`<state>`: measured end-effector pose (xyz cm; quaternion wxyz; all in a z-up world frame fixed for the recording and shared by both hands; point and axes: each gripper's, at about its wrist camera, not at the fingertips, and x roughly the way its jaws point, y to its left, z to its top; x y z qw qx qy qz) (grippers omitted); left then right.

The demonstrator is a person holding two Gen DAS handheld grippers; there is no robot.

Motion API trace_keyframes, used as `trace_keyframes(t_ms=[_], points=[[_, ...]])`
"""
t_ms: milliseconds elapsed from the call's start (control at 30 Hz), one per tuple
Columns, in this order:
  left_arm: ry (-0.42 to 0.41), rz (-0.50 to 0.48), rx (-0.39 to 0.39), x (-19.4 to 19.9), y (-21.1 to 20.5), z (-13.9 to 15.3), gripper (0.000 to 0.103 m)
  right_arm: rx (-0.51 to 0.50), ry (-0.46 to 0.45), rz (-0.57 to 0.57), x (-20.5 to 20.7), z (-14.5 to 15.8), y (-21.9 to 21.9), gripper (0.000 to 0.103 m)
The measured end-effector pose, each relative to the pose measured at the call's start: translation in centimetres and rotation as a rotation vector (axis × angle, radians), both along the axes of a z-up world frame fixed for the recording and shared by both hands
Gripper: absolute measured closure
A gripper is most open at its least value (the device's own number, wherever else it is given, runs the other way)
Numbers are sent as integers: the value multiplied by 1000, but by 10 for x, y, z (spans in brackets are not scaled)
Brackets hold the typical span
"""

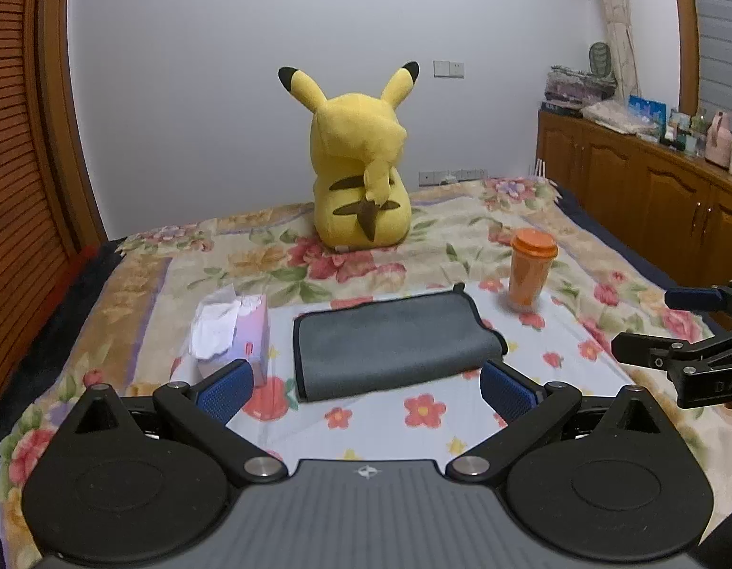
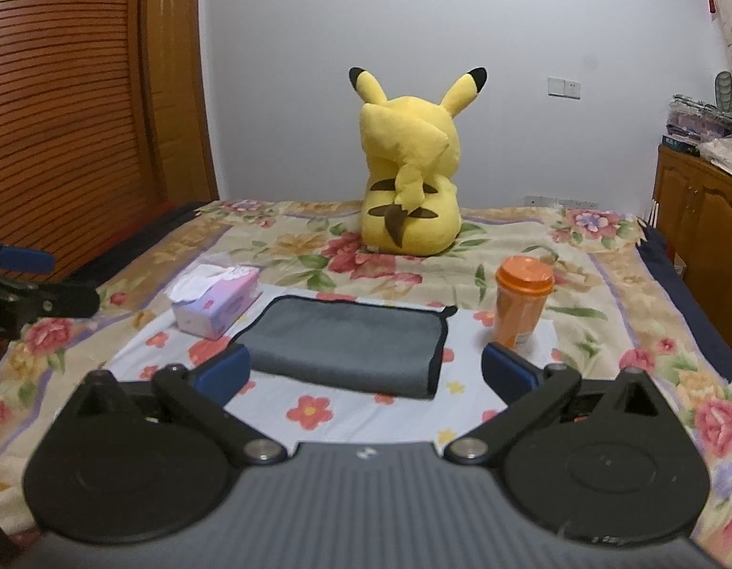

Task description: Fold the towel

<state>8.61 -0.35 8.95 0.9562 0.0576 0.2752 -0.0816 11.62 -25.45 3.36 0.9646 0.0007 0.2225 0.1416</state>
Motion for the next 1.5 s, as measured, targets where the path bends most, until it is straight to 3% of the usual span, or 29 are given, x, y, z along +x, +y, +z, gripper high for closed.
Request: trace_keyframes(t_ms=[767,1500], points=[[71,14,-71,-36,-2,-62,0,2,37,9,-36,-55,11,0],[80,91,-81,-52,-1,-117,0,36,78,-41,-47,-79,5,0]])
